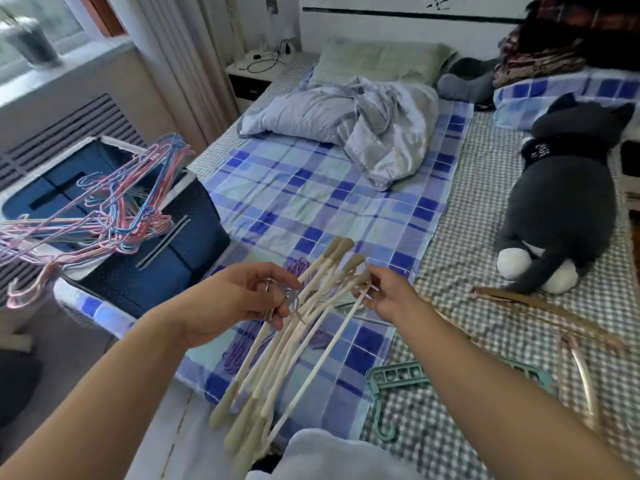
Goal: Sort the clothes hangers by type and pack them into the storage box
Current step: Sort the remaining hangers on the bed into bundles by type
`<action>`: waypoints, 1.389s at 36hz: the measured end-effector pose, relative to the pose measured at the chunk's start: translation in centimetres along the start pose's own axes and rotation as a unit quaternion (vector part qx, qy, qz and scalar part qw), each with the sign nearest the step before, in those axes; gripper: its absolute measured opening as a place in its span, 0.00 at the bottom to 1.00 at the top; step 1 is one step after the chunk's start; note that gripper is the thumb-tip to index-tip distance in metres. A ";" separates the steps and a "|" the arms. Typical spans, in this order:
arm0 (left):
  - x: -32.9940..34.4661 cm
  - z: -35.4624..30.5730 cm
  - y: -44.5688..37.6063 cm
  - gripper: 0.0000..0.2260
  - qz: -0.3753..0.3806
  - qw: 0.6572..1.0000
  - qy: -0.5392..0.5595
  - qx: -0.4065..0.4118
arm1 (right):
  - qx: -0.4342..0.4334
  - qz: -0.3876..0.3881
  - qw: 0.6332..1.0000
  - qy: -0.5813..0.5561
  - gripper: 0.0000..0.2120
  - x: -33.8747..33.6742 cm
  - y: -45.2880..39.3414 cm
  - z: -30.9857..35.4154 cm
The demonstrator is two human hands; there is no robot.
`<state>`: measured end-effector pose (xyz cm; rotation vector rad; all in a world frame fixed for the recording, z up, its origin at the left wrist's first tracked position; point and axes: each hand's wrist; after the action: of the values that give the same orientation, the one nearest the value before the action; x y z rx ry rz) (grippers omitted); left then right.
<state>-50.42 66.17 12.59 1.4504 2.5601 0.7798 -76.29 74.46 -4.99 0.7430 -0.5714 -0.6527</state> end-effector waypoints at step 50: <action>1.1 10.1 -7.5 0.14 -0.303 0.915 0.253 -0.087 | -0.179 -0.085 0.709 0.676 0.06 -20.0 -7.6 -4.6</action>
<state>-53.56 67.84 0.50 0.3618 2.9276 1.3391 -88.93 86.34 -18.25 0.7045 0.9857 -0.2155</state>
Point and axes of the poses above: each hand's wrist, its own y-axis away from the middle knuckle, its own x-axis out of the palm, z = x × y, and after that the axes turned 13 degrees about y, right-handed
